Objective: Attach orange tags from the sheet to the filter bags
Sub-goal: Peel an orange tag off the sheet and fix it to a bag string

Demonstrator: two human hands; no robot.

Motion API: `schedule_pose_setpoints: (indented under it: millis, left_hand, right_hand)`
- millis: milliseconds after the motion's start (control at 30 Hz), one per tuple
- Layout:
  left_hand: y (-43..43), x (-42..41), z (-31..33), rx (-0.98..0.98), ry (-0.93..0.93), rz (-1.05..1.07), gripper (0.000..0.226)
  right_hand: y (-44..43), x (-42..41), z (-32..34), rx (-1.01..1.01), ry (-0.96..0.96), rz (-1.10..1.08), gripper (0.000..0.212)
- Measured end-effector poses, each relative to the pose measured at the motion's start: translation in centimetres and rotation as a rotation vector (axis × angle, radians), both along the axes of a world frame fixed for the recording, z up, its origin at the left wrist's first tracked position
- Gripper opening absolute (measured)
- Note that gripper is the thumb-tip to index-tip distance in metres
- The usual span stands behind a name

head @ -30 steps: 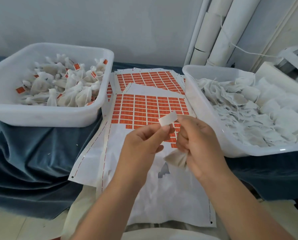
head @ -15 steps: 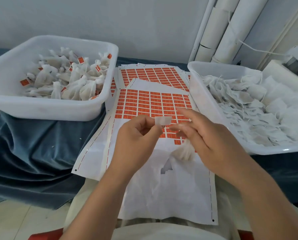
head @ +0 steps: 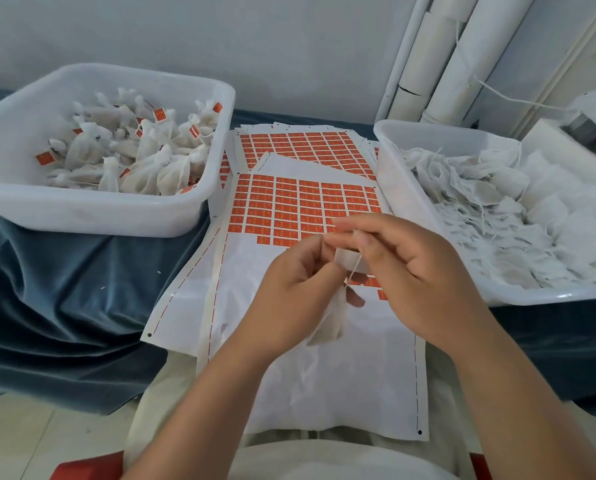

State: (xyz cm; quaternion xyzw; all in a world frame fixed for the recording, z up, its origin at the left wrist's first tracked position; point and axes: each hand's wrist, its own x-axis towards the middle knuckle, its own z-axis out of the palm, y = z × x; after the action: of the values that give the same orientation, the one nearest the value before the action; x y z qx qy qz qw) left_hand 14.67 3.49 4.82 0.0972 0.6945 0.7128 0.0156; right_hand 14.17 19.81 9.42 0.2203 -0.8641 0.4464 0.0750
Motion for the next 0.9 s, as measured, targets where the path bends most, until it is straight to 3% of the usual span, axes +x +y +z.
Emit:
schedule_pose_setpoints:
  millis: [267, 900]
  left_hand:
    - [-0.3, -0.4, -0.5, -0.152, -0.029, 0.037, 0.017]
    - [-0.2, 0.0, -0.3, -0.201, 0.069, 0.146, 0.031]
  right_hand:
    - [-0.1, -0.3, -0.7, 0.074, 0.093, -0.081, 0.024]
    - [-0.8, -0.1, -1.7, 0.021, 0.057, -0.176, 0.020]
